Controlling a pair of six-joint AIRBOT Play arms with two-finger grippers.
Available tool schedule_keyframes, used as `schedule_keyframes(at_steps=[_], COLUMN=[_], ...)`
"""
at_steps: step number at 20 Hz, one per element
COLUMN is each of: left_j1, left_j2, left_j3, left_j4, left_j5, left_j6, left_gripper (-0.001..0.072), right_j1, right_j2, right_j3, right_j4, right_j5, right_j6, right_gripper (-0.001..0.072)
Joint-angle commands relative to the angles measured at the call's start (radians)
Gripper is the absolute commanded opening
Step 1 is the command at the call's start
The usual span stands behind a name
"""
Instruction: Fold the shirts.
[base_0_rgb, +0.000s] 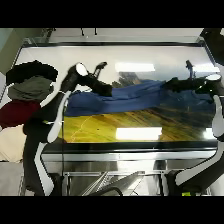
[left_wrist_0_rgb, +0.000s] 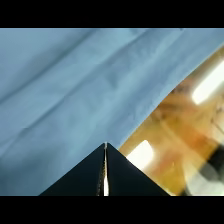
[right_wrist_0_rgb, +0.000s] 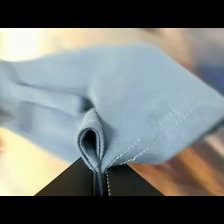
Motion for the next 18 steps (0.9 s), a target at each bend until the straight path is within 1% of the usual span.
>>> schedule_keyframes(at_steps=[1,3,5,8,9,12,13,14,16,18], left_j1=[-0.124,-0.154,-0.172,-0.182,-0.182,-0.164,-0.137,-0.1,0.01,0.138], left_j2=[-0.087,-0.114,-0.146,-0.154,-0.152,-0.121,-0.086,-0.042,0.072,0.188], left_j3=[0.001,0.004,0.042,0.069,0.069,0.069,0.069,0.069,0.069,0.068], left_j4=[0.002,0.002,0.002,0.0,-0.002,0.002,0.003,0.011,0.029,0.026], left_j5=[0.216,0.275,0.28,0.296,0.282,0.159,0.107,0.061,-0.032,-0.13], left_j6=[-0.021,-0.023,-0.037,-0.037,-0.037,-0.034,-0.015,0.003,0.008,0.004], left_gripper=[0.0016,0.0016,0.0016,0.0016,0.0016,0.0016,0.0016,0.0016,0.0016,0.0016], right_j1=[0.006,0.016,0.019,0.02,0.02,0.045,0.068,0.1,0.199,0.339], right_j2=[0.071,0.127,0.175,0.206,0.206,0.205,0.205,0.205,0.203,0.183], right_j3=[0.081,0.082,0.082,0.082,0.082,0.082,0.082,0.082,0.081,0.081], right_j4=[0.102,0.113,0.113,0.111,0.11,0.11,0.11,0.109,0.083,0.056], right_j5=[0.113,0.116,0.124,0.15,0.15,0.119,0.098,0.072,-0.008,-0.129], right_j6=[0.072,0.109,0.161,0.187,0.194,0.193,0.193,0.193,0.193,0.194], right_gripper=[0.0024,0.0023,0.0024,0.0024,0.0024,0.0024,0.0024,0.0024,0.0024,0.0024])
